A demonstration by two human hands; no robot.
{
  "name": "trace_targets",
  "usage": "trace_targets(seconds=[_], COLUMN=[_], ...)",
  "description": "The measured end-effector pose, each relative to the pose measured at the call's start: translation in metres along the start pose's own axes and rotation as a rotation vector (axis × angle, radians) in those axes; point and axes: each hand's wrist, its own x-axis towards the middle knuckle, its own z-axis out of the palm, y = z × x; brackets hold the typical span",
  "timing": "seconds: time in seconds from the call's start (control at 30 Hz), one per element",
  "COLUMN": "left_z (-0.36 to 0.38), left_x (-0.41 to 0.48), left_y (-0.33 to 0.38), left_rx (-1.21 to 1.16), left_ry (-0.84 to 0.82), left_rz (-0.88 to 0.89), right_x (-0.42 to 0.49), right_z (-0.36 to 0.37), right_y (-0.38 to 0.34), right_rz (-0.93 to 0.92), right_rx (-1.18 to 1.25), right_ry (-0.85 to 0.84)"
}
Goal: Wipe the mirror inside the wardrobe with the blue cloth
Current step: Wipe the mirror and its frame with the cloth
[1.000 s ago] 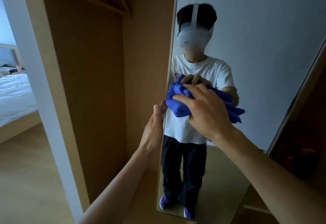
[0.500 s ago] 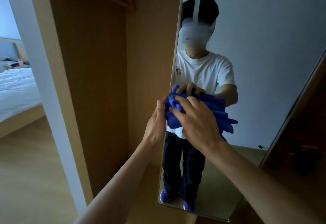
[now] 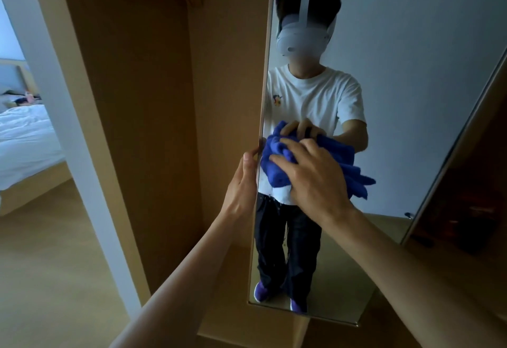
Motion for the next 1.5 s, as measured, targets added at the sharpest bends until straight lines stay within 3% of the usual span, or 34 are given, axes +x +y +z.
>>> trace_targets(seconds=[0.1,0.3,0.6,0.7,0.83,1.07,1.33,1.5], left_z=[0.003,0.009,0.016,0.020,0.020,0.020,0.021,0.025], left_x=[-0.004,-0.005,-0.004,-0.005,-0.011,-0.013,-0.003,-0.002], left_y=[0.000,-0.004,-0.017,-0.022,-0.017,-0.021,-0.037,-0.040], left_rx=[0.050,0.120,0.209,0.238,0.249,0.255,0.279,0.322], left_ry=[0.003,0.047,0.043,0.064,0.052,0.033,0.075,0.112], left_rz=[0.021,0.012,0.035,-0.007,0.091,0.071,0.034,0.045], right_x=[-0.006,-0.051,-0.031,-0.059,-0.076,-0.026,-0.079,-0.043], right_z=[0.001,0.024,-0.004,0.017,0.023,-0.016,0.016,-0.016], right_y=[0.006,0.003,0.042,0.031,0.031,0.056,0.045,0.070], right_rz=[-0.010,-0.088,0.052,-0.041,-0.084,0.053,-0.080,0.068], right_rx=[-0.029,0.020,-0.005,-0.013,-0.013,-0.013,-0.011,-0.003], right_ry=[0.024,-0.142,0.064,0.012,-0.084,0.113,-0.075,0.065])
